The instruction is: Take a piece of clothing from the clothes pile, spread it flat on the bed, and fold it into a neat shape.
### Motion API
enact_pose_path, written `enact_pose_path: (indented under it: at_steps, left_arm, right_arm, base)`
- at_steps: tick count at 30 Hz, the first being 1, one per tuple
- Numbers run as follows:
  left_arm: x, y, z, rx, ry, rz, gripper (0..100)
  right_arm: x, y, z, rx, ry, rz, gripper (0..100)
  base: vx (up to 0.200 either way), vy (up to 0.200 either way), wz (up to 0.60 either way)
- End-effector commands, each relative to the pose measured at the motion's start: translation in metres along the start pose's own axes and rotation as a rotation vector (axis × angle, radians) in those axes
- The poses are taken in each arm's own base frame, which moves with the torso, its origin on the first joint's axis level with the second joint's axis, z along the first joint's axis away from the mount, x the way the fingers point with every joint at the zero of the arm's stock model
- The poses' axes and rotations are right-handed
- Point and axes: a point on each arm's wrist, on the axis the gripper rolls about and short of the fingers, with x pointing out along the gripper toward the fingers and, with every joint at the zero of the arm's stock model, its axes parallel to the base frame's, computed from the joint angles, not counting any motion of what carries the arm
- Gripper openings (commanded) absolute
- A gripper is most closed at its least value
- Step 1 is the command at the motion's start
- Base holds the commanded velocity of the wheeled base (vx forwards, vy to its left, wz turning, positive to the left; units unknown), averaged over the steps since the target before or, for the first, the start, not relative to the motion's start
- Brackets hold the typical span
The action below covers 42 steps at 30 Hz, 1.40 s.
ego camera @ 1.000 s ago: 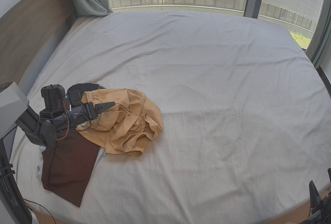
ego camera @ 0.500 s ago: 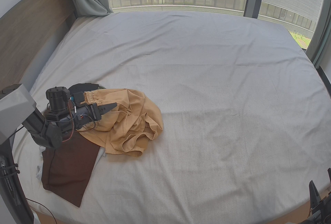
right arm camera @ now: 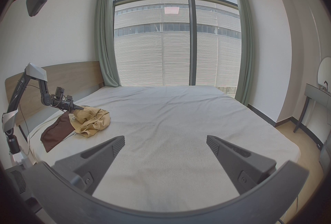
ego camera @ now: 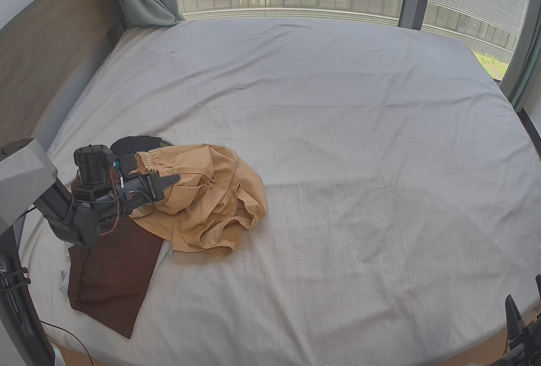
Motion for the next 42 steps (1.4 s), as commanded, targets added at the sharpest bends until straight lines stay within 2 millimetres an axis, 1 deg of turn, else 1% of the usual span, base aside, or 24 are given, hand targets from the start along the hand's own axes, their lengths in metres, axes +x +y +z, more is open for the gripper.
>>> enact_pose_path:
  at_steps: [1, 4, 7, 10, 12, 19, 29, 34, 38, 42]
  left_arm:
    - [-0.015, -0.014, 0.009, -0.004, -0.025, -0.013, 0]
    - [-0.022, -0.022, 0.017, -0.002, -0.056, -0.026, 0]
    - [-0.03, -0.037, 0.024, -0.045, -0.083, -0.058, 0]
    - [-0.038, -0.051, 0.024, -0.086, -0.095, -0.091, 0]
    - [-0.04, -0.055, 0.02, -0.092, -0.095, -0.098, 0]
    - [-0.046, -0.055, 0.009, -0.088, -0.109, -0.093, 0]
    - [-0.054, -0.054, 0.001, -0.08, -0.126, -0.09, 0]
    - [-0.055, -0.055, -0.003, -0.1, -0.146, -0.054, 0]
    - [-0.053, -0.06, -0.003, -0.161, -0.168, -0.045, 0]
    - [-0.049, -0.072, 0.0, -0.233, -0.253, -0.026, 0]
  right_arm:
    - [0.0, 0.0, -0.005, 0.0, 0.003, 0.0, 100]
    - [0.0, 0.0, -0.005, 0.0, 0.003, -0.002, 100]
    - [0.0, 0.0, -0.005, 0.0, 0.001, -0.002, 100]
    - [0.0, 0.0, -0.005, -0.001, 0.001, -0.002, 100]
    - [0.0, 0.0, -0.005, 0.0, 0.001, -0.002, 100]
    - [0.0, 0.0, -0.005, 0.0, 0.001, -0.002, 100]
    - [0.0, 0.0, -0.005, -0.001, 0.001, -0.002, 100]
    - [0.0, 0.0, -0.005, -0.001, 0.001, -0.002, 100]
    - [0.0, 0.0, -0.005, -0.001, 0.001, -0.002, 100]
    - [0.0, 0.0, -0.005, -0.001, 0.001, -0.002, 100]
  base:
    - [0.0, 0.0, 0.0]
    - [0.0, 0.0, 0.0]
    - [0.0, 0.0, 0.0]
    - [0.0, 0.0, 0.0]
    - [0.0, 0.0, 0.0]
    - [0.0, 0.0, 0.0]
    - [0.0, 0.0, 0.0]
    - [0.0, 0.0, 0.0]
    - [0.0, 0.0, 0.0]
    - [0.0, 0.0, 0.0]
